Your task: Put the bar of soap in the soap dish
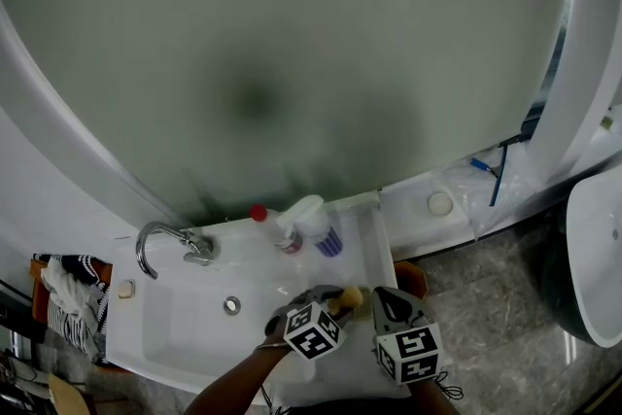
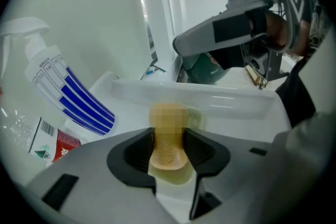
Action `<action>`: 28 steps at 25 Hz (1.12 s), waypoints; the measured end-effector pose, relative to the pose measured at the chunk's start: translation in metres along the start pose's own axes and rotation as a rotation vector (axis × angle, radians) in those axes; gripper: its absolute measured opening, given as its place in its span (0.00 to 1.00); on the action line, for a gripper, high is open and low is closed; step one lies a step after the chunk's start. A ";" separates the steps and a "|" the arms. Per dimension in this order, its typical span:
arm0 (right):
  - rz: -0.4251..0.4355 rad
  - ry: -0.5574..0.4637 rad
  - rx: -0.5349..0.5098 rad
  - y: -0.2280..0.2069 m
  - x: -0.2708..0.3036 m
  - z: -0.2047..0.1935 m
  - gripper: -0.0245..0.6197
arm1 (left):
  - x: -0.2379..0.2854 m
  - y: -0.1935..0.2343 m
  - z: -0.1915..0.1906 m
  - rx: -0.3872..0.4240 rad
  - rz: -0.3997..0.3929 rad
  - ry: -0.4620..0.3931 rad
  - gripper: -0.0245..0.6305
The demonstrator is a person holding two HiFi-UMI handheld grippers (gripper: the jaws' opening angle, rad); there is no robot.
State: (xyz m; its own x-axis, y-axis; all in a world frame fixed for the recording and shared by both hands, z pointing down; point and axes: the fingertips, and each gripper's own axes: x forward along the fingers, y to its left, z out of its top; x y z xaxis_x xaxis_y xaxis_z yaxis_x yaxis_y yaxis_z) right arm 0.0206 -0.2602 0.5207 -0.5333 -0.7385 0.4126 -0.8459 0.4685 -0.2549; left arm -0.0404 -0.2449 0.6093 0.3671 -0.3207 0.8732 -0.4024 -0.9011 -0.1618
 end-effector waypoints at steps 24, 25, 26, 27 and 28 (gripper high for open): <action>0.064 -0.015 -0.005 -0.020 -0.006 0.005 0.05 | 0.016 -0.010 0.002 0.323 -0.100 0.283 0.32; 0.063 -0.019 -0.006 -0.020 -0.007 0.006 0.05 | 0.017 -0.011 0.002 0.327 -0.110 0.296 0.32; 0.064 -0.022 -0.007 -0.021 -0.007 0.006 0.05 | 0.017 -0.011 0.001 0.334 -0.120 0.309 0.32; 0.065 -0.024 -0.009 -0.021 -0.008 0.007 0.05 | 0.017 -0.011 0.001 0.343 -0.128 0.321 0.32; 0.068 -0.026 -0.011 -0.022 -0.008 0.008 0.05 | 0.018 -0.011 0.000 0.351 -0.134 0.331 0.32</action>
State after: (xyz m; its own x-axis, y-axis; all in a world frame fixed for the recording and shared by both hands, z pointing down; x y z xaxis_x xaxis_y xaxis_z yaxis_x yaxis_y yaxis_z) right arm 0.0428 -0.2684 0.5164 -0.5899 -0.7169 0.3717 -0.8075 0.5232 -0.2724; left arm -0.0290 -0.2405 0.6267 0.0878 -0.1370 0.9867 -0.0430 -0.9901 -0.1337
